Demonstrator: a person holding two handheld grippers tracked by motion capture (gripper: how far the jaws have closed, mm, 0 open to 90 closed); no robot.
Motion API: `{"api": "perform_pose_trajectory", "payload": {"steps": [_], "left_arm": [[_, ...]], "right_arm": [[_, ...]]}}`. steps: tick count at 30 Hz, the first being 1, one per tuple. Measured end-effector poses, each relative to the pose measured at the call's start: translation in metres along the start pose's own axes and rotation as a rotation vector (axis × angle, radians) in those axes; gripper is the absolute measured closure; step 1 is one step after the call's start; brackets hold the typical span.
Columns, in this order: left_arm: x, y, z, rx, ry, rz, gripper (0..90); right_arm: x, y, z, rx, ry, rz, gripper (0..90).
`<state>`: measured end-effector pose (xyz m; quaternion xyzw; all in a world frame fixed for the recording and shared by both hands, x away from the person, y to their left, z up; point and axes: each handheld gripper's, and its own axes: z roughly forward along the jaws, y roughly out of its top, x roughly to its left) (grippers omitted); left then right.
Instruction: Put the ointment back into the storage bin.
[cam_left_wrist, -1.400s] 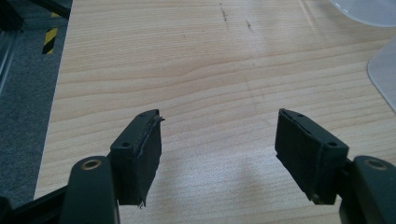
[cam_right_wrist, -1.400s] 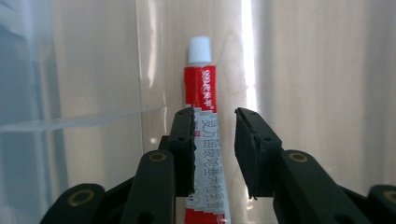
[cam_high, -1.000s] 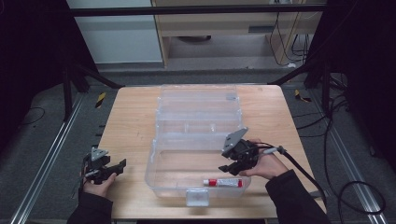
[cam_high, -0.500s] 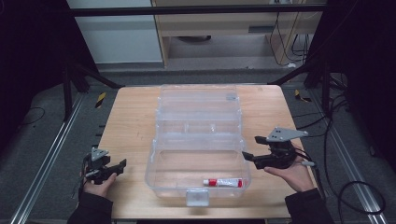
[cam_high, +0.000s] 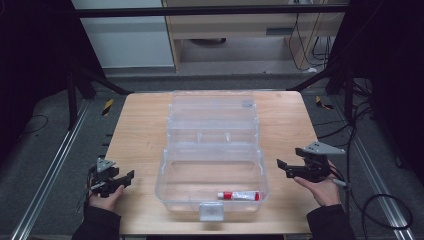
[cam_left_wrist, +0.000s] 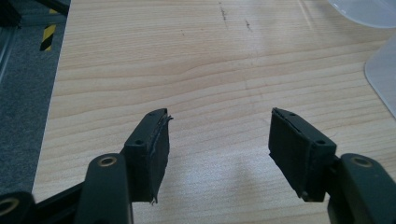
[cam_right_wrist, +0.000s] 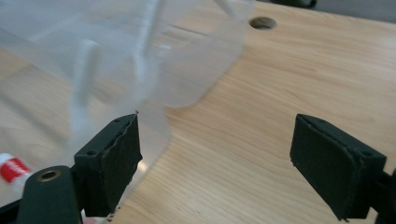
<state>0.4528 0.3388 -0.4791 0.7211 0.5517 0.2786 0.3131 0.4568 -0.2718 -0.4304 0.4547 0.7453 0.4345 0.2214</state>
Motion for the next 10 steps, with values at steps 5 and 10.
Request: {"api": "perform_pose_trajectory", "payload": {"steps": [5,10], "left_arm": [[0.001,0.000,0.001,-0.006,0.002,0.002,35.1],[0.001,-0.001,0.003,0.000,0.011,0.010,28.2]], "right_arm": [[-0.020,-0.018,0.003,-0.010,-0.081,0.090,16.6],[-0.031,-0.030,0.006,0.030,-0.105,0.126,16.1]]}}
